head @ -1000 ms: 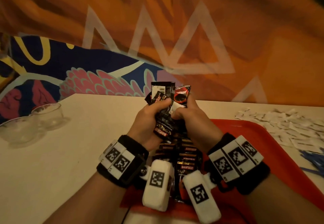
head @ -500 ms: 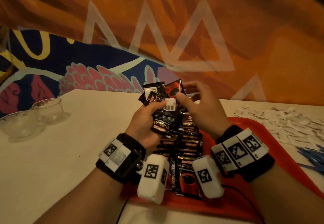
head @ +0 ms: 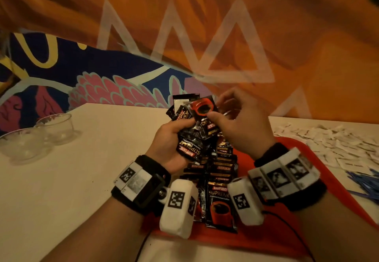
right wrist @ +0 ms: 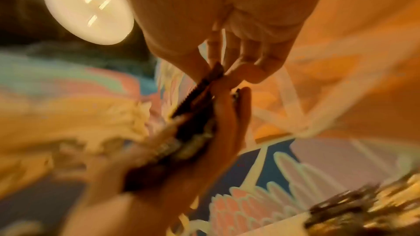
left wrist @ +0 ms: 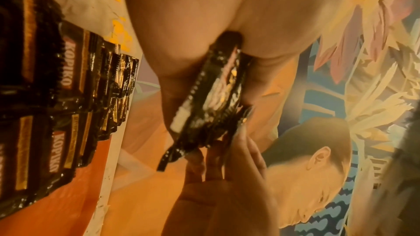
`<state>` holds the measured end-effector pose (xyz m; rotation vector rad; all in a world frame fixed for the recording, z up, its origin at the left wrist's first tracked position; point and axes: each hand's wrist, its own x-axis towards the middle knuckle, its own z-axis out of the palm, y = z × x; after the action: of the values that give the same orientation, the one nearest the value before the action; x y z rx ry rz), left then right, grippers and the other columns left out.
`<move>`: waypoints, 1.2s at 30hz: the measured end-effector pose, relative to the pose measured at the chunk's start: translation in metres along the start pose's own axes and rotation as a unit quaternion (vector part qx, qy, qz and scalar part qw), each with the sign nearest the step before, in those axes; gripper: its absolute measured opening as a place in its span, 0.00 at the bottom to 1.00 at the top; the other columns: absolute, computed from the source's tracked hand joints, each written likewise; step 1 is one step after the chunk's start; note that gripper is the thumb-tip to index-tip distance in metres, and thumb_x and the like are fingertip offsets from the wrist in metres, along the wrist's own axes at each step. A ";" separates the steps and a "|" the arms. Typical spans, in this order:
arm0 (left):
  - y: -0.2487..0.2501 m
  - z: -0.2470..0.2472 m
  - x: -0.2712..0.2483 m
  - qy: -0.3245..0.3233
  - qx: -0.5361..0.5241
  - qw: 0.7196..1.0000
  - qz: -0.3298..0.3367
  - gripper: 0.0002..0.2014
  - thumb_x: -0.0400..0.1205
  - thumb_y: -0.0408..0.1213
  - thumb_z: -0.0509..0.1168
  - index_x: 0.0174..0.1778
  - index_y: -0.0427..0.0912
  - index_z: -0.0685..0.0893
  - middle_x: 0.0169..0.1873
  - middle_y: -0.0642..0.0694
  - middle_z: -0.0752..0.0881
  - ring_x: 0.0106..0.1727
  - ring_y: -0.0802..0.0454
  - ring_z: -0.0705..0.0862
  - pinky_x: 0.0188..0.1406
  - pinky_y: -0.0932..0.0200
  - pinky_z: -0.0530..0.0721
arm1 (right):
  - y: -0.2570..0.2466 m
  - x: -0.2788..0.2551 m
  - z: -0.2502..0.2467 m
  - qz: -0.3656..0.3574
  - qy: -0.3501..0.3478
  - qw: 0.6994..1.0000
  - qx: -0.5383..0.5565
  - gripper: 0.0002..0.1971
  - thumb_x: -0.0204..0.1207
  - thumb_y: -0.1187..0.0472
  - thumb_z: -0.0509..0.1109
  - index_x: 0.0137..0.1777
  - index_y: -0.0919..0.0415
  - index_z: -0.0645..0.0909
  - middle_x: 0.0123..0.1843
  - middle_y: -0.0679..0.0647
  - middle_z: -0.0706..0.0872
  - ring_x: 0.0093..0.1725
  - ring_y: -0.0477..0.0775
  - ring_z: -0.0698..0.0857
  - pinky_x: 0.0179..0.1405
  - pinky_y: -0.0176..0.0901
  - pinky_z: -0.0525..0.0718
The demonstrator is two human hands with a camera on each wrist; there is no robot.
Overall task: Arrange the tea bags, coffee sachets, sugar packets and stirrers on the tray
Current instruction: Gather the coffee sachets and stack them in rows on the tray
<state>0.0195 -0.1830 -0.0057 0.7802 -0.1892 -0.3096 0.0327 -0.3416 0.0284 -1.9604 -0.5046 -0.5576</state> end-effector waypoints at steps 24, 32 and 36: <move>-0.008 -0.001 0.000 -0.043 0.023 0.999 -0.015 0.13 0.72 0.30 0.62 0.49 0.35 0.88 0.44 0.38 0.85 0.45 0.43 0.86 0.47 0.51 0.86 | -0.012 -0.017 0.007 -0.121 -0.288 0.898 -0.312 0.64 0.45 0.36 0.88 0.81 0.36 0.54 0.82 0.47 0.56 0.83 0.56 0.56 0.80 0.64 0.66; -0.014 0.003 -0.001 -0.036 0.014 0.999 0.001 0.15 0.73 0.28 0.58 0.45 0.35 0.89 0.39 0.38 0.87 0.40 0.44 0.89 0.39 0.53 0.90 | -0.006 -0.014 0.003 -0.126 -0.294 0.913 -0.252 0.58 0.50 0.43 0.89 0.80 0.35 0.60 0.75 0.46 0.63 0.77 0.50 0.64 0.75 0.56 0.75; -0.018 0.009 0.000 -0.027 0.030 0.999 0.019 0.13 0.71 0.27 0.57 0.40 0.34 0.87 0.33 0.38 0.85 0.33 0.46 0.89 0.31 0.57 0.89 | -0.011 -0.018 0.001 -0.116 -0.325 0.904 -0.252 0.62 0.47 0.34 0.87 0.81 0.35 0.56 0.82 0.44 0.54 0.83 0.49 0.54 0.81 0.56 0.67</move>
<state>0.0136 -0.2007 -0.0119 0.8273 -0.2641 -0.2897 0.0122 -0.3377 0.0250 -2.6076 -1.1080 -0.1583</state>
